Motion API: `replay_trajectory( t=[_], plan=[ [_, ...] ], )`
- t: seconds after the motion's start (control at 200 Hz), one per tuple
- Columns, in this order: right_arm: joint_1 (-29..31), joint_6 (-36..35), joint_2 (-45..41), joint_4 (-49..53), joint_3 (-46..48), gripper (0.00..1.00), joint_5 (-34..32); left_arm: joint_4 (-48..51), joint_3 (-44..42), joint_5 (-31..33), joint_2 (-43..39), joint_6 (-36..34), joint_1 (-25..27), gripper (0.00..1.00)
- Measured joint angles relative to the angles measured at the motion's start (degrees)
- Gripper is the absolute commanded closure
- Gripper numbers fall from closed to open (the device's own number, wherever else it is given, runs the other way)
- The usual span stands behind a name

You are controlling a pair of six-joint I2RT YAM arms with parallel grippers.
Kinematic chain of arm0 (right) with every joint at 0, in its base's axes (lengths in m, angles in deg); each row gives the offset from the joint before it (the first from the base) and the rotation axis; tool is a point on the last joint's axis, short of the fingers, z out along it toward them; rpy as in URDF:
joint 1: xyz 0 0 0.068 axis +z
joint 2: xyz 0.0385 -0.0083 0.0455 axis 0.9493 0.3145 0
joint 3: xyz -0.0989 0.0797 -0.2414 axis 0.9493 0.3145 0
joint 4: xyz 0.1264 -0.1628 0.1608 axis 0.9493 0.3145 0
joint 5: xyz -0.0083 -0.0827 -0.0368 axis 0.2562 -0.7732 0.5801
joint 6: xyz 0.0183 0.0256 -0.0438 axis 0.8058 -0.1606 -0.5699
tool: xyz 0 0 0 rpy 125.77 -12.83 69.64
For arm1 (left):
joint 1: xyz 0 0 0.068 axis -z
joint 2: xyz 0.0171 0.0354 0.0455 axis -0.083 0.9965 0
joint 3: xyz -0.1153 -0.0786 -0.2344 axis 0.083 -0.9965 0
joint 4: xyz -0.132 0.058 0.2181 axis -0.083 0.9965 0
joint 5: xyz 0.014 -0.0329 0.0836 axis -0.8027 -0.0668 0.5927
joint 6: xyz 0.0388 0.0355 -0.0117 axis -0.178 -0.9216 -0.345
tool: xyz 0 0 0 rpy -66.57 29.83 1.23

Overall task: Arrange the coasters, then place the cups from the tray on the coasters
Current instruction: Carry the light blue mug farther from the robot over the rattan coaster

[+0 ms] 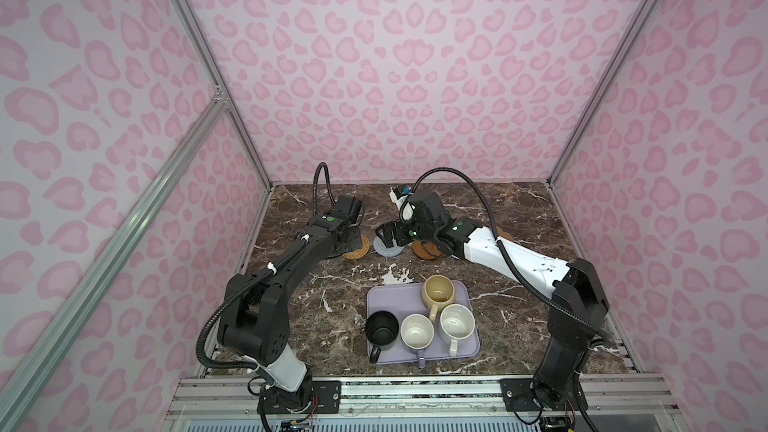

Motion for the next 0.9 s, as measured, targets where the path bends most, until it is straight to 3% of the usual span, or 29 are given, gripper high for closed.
replay_trajectory(
  t=[0.315,0.9],
  plan=[
    [-0.4,0.0,4.2,1.7,-3.6,0.02,1.3,-1.6,1.6,-1.6,4.1,-2.3,-1.6,0.97],
    [-2.5,0.9,-0.3,1.3,2.9,0.02,-0.4,-2.6,0.5,-2.1,5.8,-2.4,-1.2,0.97]
  ],
)
